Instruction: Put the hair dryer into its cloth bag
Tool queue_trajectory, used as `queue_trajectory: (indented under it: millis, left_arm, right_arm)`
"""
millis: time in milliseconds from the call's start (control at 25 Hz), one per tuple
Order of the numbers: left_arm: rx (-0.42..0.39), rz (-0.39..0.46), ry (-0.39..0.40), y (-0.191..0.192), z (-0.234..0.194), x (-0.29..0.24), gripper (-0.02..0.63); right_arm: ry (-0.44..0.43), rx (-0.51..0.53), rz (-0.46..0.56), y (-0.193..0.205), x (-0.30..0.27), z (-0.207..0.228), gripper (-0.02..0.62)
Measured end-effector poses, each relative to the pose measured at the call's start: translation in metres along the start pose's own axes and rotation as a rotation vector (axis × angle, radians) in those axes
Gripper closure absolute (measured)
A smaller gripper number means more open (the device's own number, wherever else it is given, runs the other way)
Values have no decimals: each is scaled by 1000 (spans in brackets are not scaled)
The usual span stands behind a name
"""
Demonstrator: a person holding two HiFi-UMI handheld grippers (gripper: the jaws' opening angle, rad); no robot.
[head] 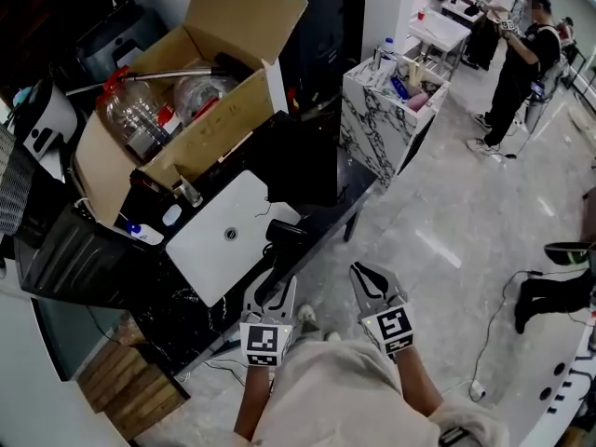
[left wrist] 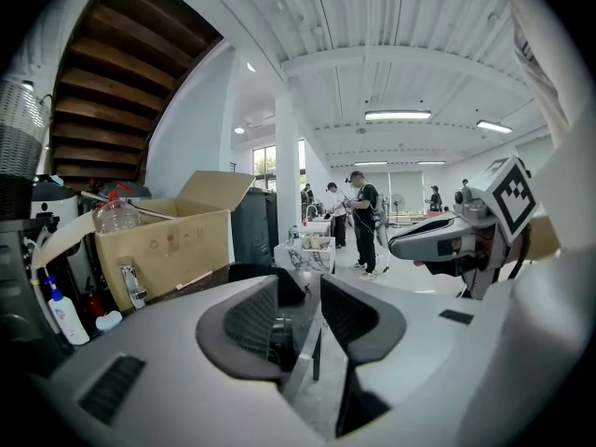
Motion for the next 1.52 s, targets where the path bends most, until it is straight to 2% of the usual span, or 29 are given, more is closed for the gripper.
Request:
queue_trajectory:
  millis: [440,840,1120,1520]
  left_arm:
    - [42,-100,6,30,-59,-26,449]
    - [79,-232,50,68,-90,-41,425]
    - [113,-306,92,89,-104,-46,393]
    - [132,-417,121,121,-103,-47,345]
  right_arm:
    - [-79,2,-78,13,-73,-17,579]
    - [-103,-9,-171,32,-117,-30,579]
    - [-102,0,-226,40,-130,-43,580]
    - [-178,48,-301,60,-142,-61,580]
Point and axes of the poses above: the fingertips, and each gripper's own axes: x backward along the fingers, z to its right, y out of its underside, the point moved 8 cm from there along x, backward along the fingers, and after that the axes turned 10 degrees about z, right-handed, at the moved point
